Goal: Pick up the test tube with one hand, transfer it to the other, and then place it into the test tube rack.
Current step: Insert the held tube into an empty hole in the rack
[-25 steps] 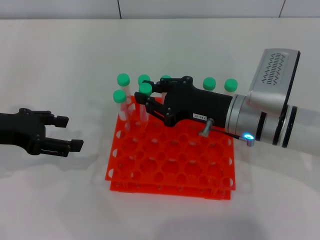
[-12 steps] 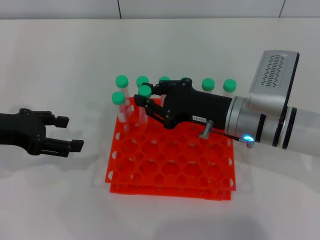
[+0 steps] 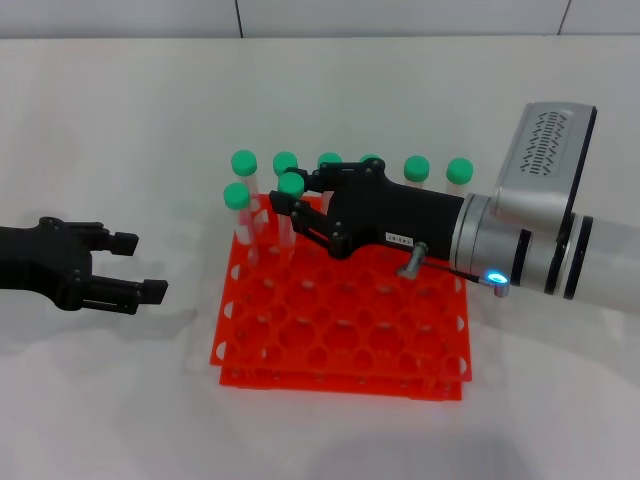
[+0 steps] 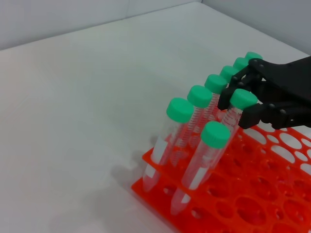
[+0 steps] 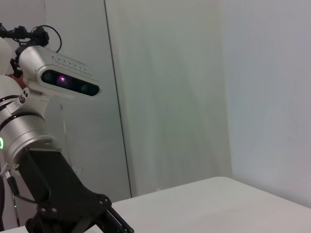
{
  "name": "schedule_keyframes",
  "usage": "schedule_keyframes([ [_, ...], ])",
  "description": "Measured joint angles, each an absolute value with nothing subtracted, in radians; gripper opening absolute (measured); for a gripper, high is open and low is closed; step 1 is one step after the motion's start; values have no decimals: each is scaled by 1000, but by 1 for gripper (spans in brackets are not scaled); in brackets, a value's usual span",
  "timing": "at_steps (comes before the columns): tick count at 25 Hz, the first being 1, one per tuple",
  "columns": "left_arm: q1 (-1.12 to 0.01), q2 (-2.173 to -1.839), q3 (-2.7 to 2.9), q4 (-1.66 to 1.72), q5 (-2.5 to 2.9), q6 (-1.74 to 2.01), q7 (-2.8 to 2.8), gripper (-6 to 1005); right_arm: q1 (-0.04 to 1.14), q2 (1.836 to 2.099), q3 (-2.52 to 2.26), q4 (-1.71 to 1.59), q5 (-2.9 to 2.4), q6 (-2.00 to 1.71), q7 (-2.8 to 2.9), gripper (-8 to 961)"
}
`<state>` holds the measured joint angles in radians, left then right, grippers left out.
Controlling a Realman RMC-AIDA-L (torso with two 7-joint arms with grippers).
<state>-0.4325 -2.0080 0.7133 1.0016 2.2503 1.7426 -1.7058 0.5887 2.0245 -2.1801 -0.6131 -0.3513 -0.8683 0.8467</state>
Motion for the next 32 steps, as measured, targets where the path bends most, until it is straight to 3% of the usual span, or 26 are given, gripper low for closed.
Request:
schedule_keyframes([
  [32,-431,-2010,713,1000,2250,1743,-1696,880,589,2022,-2195,-620,-367,-876,854,287],
])
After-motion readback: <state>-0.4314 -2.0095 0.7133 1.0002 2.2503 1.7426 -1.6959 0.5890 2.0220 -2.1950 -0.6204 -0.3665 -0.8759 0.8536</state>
